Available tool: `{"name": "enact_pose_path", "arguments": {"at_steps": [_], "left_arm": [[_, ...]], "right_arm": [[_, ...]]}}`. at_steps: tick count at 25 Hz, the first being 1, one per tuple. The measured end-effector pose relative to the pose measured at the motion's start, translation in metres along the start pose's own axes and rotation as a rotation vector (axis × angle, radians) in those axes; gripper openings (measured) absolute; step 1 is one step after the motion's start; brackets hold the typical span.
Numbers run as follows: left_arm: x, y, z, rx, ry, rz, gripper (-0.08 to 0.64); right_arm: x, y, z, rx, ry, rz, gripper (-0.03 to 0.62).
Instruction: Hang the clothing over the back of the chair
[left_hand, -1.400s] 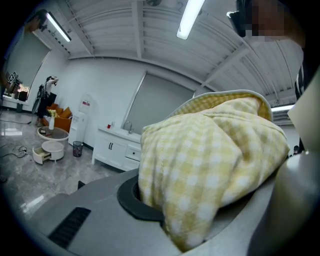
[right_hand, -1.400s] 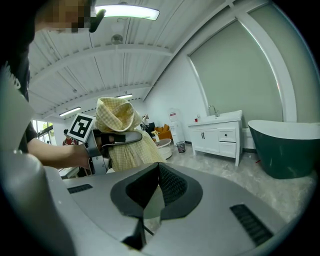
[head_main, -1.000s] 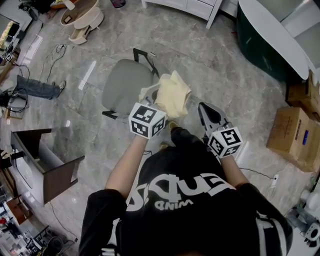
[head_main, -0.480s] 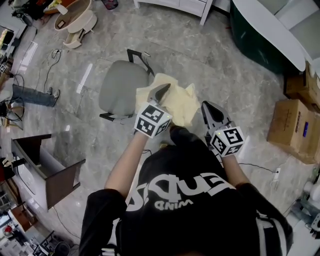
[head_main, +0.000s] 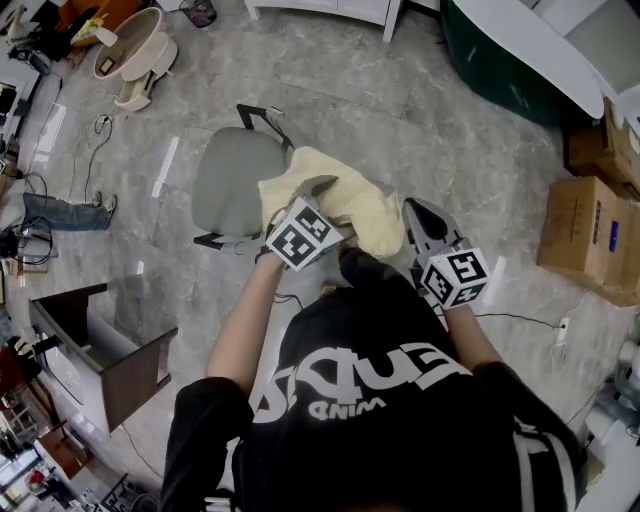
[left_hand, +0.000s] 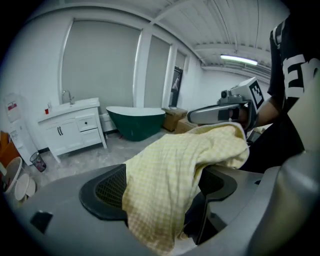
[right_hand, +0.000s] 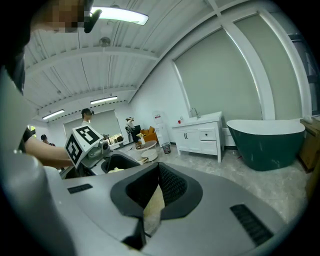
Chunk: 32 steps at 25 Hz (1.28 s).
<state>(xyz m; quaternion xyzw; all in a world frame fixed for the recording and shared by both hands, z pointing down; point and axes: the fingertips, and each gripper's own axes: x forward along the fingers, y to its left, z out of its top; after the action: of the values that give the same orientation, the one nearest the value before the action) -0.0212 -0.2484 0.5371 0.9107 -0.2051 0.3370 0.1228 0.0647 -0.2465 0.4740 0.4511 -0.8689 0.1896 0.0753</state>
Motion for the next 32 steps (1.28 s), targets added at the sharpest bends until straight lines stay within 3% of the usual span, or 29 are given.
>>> {"name": "enact_pose_path", "arguments": {"at_steps": [10,24,32], "left_arm": [[0.015,-0.019,-0.016,0.047,0.131,-0.093,0.433],[0.008,-0.021,-0.013,0.004,0.095,-0.058,0.42],[-0.008,-0.022,-0.012,-0.064,0.04,-0.008,0.071]], "right_arm": [[-0.005,-0.017,-0.002,0.019,-0.008,-0.017,0.014],[-0.003,-0.009,-0.003,0.017,-0.001,0.021,0.014],[0.006,0.01,-0.004,-0.008,0.014,0.088,0.014]]}}
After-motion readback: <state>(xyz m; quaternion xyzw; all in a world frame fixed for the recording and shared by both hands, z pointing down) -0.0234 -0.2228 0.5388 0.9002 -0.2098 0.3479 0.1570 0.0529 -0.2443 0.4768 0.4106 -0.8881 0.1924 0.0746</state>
